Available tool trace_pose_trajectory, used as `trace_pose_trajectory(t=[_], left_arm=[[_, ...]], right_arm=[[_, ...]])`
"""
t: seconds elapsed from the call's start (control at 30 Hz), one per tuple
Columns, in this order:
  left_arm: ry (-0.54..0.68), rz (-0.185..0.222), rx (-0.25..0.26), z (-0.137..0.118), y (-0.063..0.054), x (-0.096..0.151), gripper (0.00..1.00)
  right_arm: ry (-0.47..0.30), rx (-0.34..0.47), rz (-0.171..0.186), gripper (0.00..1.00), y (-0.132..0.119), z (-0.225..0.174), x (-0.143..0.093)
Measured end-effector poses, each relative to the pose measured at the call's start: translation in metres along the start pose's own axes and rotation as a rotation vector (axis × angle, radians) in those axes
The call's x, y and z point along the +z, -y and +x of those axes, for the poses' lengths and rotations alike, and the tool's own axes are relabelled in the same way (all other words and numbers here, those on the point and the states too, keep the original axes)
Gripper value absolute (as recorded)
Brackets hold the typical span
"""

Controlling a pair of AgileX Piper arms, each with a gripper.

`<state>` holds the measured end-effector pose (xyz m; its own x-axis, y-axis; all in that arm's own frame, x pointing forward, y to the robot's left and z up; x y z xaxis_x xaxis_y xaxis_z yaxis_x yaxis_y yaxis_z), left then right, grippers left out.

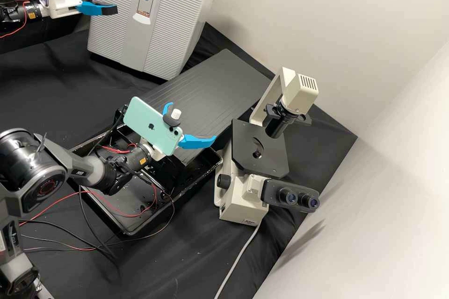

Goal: Open the incubator door

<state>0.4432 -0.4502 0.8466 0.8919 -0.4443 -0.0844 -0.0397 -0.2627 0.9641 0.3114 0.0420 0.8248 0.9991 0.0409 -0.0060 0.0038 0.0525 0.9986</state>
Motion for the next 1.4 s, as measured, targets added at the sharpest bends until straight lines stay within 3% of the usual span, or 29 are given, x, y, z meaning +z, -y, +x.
trace_pose_trajectory(t=[0.67,1.4], left_arm=[[-0.002,0.005,-0.005,-0.0013,0.0004,0.0019,0.00],[-0.048,-0.016,0.014,-0.0015,-0.0011,-0.0023,0.00]], right_arm=[[0.000,0.000,0.000,1.00,0.0000,0.0000,0.0000],[0.000,0.000,0.000,1.00,0.0000,0.0000,0.0000]])
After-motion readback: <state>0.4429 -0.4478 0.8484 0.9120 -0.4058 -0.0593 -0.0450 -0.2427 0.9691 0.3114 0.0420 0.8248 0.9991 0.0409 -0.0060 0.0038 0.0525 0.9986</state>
